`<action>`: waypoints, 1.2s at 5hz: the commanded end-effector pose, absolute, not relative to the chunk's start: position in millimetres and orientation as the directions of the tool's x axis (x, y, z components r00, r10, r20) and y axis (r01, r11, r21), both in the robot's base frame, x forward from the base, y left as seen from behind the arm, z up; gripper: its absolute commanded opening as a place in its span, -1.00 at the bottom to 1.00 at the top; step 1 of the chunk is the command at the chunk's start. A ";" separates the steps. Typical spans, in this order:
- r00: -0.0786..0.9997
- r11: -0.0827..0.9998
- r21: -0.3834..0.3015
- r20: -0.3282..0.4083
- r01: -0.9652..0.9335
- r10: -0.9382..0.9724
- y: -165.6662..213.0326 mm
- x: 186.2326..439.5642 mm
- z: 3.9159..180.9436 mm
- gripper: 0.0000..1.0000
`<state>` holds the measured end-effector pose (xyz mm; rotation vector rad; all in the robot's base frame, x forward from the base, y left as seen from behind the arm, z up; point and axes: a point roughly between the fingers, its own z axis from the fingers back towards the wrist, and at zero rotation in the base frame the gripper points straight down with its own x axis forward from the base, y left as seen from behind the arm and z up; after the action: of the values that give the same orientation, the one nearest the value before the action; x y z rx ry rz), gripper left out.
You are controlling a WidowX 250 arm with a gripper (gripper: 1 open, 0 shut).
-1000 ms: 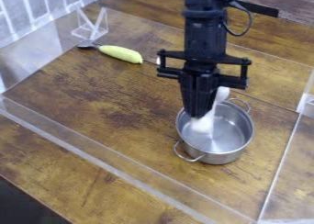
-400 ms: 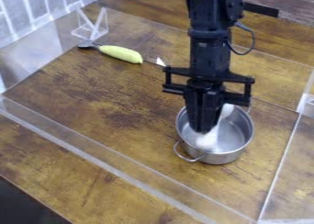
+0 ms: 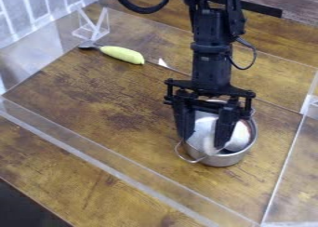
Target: Put the mushroom in the silver pot
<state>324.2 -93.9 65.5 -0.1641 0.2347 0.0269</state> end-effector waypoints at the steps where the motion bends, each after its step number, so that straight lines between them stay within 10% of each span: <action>1: 0.983 0.987 -0.162 -0.182 -0.012 -0.018 -102.1 330.7 80.2 -1.00; 2: 0.982 0.989 -0.150 -0.188 -0.011 -0.017 -103.1 332.5 80.1 1.00; 3: 0.981 0.990 -0.137 -0.194 -0.011 -0.016 -104.5 333.4 79.7 1.00; 4: 0.980 0.991 -0.134 -0.197 -0.013 -0.014 -104.0 336.3 76.0 -1.00; 6: 0.981 0.993 -0.121 -0.194 -0.014 -0.010 -103.8 337.7 76.3 -1.00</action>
<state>331.1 -95.4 57.7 -0.1147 0.2579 0.0321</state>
